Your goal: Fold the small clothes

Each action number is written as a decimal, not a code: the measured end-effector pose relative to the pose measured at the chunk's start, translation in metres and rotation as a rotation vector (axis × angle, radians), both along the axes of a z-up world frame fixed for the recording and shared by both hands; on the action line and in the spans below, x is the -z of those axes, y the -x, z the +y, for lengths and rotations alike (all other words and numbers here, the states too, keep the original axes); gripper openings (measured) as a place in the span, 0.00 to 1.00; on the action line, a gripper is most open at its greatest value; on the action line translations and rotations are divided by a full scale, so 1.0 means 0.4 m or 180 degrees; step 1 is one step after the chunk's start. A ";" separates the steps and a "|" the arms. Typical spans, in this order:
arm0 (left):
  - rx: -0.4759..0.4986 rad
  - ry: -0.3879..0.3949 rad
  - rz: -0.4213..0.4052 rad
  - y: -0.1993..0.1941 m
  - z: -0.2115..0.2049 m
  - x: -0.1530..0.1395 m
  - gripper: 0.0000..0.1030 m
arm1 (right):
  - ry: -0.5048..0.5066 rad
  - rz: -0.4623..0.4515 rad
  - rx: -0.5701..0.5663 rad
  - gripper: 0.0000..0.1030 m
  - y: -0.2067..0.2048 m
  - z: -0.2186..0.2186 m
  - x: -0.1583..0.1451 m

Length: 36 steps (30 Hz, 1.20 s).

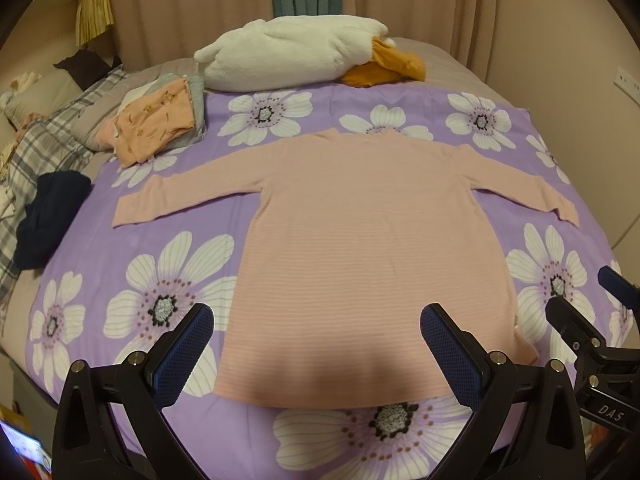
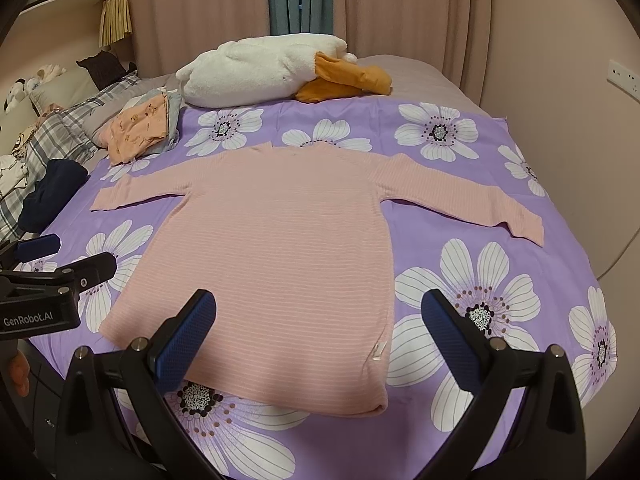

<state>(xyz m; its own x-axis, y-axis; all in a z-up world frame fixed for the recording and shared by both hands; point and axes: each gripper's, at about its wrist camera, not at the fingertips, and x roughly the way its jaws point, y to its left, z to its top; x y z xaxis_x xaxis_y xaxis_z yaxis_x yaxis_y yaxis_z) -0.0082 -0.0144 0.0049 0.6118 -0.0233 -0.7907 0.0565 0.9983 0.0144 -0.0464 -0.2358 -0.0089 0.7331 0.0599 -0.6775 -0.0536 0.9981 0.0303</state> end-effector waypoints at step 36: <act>-0.0180 0.0064 0.0154 -0.057 0.024 0.106 0.99 | -0.0741 0.0363 0.0196 1.00 -0.051 -0.120 0.134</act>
